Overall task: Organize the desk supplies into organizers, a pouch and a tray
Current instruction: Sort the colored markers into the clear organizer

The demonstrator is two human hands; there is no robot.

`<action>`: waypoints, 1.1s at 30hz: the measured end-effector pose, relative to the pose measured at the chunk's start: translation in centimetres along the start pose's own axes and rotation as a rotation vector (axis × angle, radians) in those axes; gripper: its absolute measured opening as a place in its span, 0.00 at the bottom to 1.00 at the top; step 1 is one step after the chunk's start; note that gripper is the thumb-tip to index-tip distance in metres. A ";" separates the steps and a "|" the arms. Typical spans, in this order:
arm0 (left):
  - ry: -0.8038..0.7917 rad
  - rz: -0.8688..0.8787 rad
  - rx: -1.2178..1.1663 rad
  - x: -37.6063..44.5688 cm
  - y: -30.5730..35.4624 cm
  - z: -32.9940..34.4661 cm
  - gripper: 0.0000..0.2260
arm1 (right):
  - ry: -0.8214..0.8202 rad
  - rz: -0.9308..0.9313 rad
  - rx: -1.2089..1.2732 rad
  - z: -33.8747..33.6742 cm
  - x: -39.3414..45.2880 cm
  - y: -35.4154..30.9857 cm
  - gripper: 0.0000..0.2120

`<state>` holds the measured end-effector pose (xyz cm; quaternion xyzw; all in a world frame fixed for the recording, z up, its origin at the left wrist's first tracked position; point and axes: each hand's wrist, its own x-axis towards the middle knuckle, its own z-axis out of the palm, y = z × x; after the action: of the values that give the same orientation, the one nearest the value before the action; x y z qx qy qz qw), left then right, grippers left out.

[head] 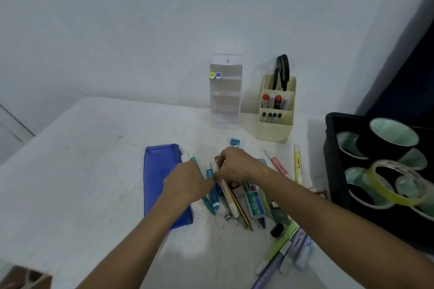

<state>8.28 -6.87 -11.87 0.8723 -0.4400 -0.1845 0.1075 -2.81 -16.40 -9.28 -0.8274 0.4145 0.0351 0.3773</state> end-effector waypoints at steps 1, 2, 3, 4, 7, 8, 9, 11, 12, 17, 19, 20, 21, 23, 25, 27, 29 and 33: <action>0.005 -0.009 0.015 -0.1 0.3 0.1 0.18 | 0.006 0.008 0.040 -0.3 -0.2 0.1 0.16; -0.007 -0.015 0.016 -0.2 0.5 0.0 0.17 | 0.005 0.017 0.102 -0.6 -0.3 0.2 0.16; -0.023 -0.018 0.008 -0.2 0.7 0.0 0.17 | 0.000 0.025 0.179 -0.9 -0.5 0.4 0.16; -0.040 -0.024 0.002 -0.1 0.9 -0.1 0.16 | -0.001 0.032 0.254 -1.2 -0.6 0.6 0.17; -0.054 -0.048 -0.016 0.0 1.0 -0.3 0.16 | 0.003 0.019 0.369 -1.6 -0.6 1.4 0.20; -0.047 -0.053 -0.033 -0.1 1.0 -0.3 0.16 | 0.004 0.011 0.391 -1.7 -0.6 1.5 0.20; -0.033 -0.050 -0.058 -0.1 1.1 -0.3 0.16 | 0.008 0.007 0.413 -1.8 -0.7 1.6 0.20; 0.031 -0.024 -0.127 -0.2 1.3 -0.9 0.14 | 0.040 -0.013 0.449 -2.5 -1.1 1.4 0.19; 0.072 -0.002 -0.179 -0.2 1.4 -1.5 0.12 | 0.063 -0.033 0.470 -3.1 -1.4 1.1 0.18; 0.295 0.161 -0.473 0.7 2.2 -6.7 0.09 | 0.188 -0.165 0.511 -7.5 -2.2 -0.6 0.17; 0.394 0.203 -0.525 0.8 3.0 -9.4 0.08 | 0.276 -0.228 0.505 -9.3 -2.6 -1.4 0.14; 0.437 0.233 -0.518 0.8 3.5 -10.7 0.06 | 0.327 -0.261 0.510 -10.2 -2.8 -1.8 0.13; 0.463 0.276 -0.498 0.9 4.0 -11.8 0.05 | 0.381 -0.289 0.507 -11.0 -2.9 -2.2 0.13; 0.495 0.382 -0.435 1.1 5.1 -13.8 0.05 | 0.507 -0.345 0.468 -12.7 -3.2 -2.8 0.10; 0.551 0.446 -0.370 1.3 6.1 -15.3 0.09 | 0.617 -0.385 0.420 -14.1 -3.4 -3.2 0.09; 0.621 0.501 -0.332 1.5 6.9 -16.5 0.10 | 0.696 -0.436 0.403 -15.2 -3.5 -3.5 0.08; 0.683 0.568 -0.276 1.6 7.7 -17.4 0.10 | 0.784 -0.486 0.377 -15.8 -3.3 -3.7 0.08; 0.680 0.621 -0.190 2.8 8.9 -17.7 0.12 | 0.868 -0.545 0.298 -15.4 -2.1 -3.9 0.10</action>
<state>10.69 -13.96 6.72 0.6965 -0.6011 0.1133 0.3752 -5.33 -23.66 4.81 -0.7809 0.3031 -0.4691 0.2799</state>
